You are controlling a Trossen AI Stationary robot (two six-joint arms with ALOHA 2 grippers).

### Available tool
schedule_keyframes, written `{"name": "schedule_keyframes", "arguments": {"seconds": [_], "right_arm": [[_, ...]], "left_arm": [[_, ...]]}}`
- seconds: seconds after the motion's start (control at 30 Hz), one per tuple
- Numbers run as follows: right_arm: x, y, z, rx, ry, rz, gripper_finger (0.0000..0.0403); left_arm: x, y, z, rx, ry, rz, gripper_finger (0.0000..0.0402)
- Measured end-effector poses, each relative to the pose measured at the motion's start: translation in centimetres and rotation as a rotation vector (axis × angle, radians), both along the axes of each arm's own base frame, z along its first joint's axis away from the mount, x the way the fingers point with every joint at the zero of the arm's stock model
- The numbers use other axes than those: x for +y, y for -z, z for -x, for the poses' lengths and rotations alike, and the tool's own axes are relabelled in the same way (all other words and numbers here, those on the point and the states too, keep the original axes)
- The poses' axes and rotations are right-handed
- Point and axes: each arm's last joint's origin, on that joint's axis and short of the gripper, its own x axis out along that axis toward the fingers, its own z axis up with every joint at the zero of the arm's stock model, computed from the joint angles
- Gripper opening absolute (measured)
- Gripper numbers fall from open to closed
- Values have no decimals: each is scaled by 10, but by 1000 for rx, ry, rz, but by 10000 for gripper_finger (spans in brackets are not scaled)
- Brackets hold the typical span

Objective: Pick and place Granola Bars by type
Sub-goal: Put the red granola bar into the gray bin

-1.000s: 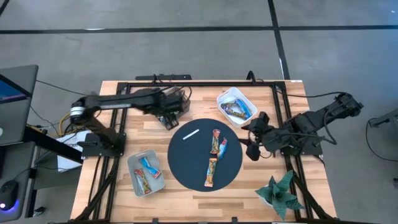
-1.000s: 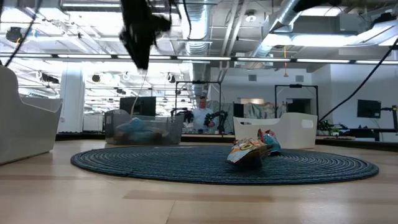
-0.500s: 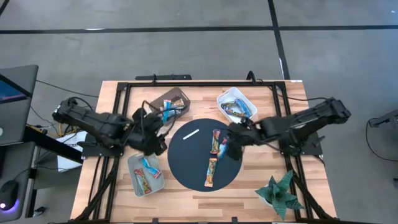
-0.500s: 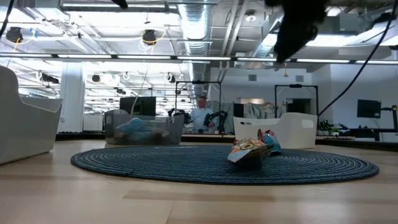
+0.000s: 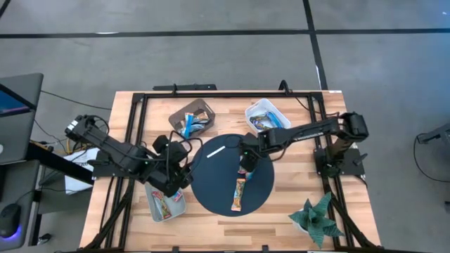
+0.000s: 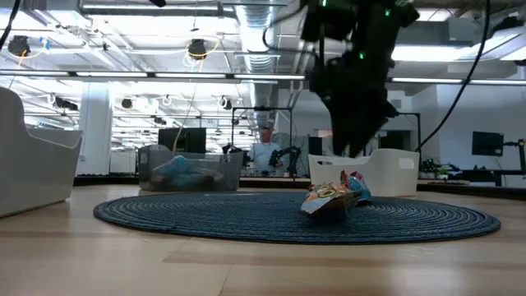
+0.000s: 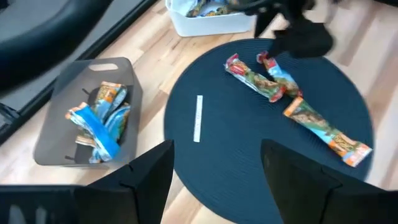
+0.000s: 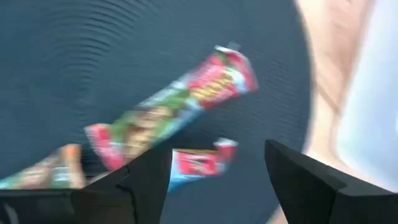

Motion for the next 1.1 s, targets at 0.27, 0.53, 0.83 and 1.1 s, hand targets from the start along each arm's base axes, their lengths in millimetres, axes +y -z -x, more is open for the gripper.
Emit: {"name": "schedule_keyframes", "arguments": {"seconds": [0.27, 0.53, 0.83, 1.1], "right_arm": [[-10, 22, -5, 90, -28, -15, 248], [-6, 31, -10, 102, -107, -47, 248], [7, 22, -22, -32, -276, -80, 248], [4, 23, -16, 37, -240, -90, 248]], "left_arm": [[-2, -1, 0, -39, -21, -1, 234], [1, 1, -4, -18, -25, -21, 234], [2, 15, -19, 51, -22, -38, 234], [-2, 28, -28, 123, -5, -11, 234]]}}
